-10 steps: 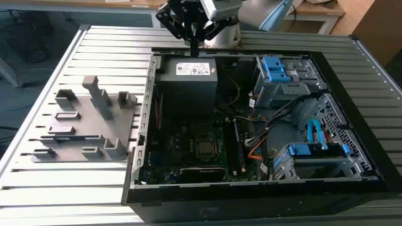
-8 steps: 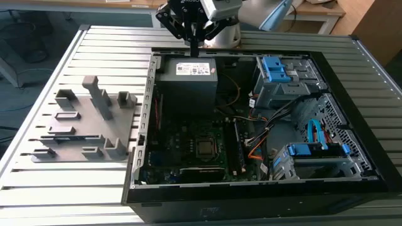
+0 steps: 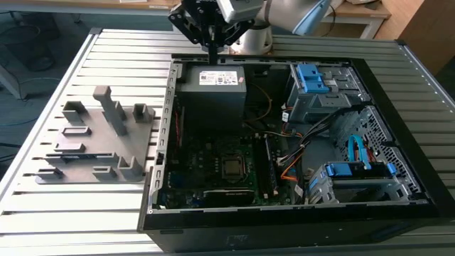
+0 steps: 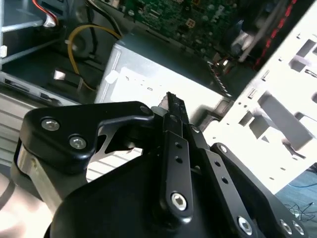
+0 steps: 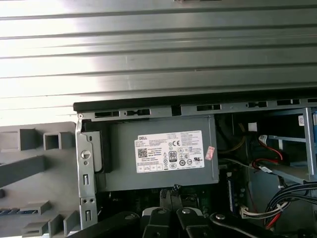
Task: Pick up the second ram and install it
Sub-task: 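Reach for the second ram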
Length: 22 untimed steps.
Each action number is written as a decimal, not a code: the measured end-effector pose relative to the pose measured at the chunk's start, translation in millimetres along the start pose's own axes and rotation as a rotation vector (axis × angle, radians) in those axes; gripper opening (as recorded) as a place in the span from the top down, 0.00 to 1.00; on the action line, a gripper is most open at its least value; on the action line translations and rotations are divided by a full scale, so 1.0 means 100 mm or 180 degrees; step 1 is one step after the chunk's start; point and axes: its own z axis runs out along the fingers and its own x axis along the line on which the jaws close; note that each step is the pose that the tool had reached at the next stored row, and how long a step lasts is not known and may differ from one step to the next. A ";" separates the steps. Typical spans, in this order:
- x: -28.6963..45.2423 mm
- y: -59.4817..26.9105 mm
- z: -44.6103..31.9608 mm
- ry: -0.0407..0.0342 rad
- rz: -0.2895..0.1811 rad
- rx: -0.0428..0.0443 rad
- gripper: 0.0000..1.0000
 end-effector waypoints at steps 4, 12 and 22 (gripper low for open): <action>0.172 -0.013 -0.005 -0.0001 0.0000 0.0000 0.90; 0.436 -0.033 -0.012 -0.0001 0.0000 0.0000 0.90; 0.697 -0.052 -0.019 -0.0001 0.0000 0.0000 0.90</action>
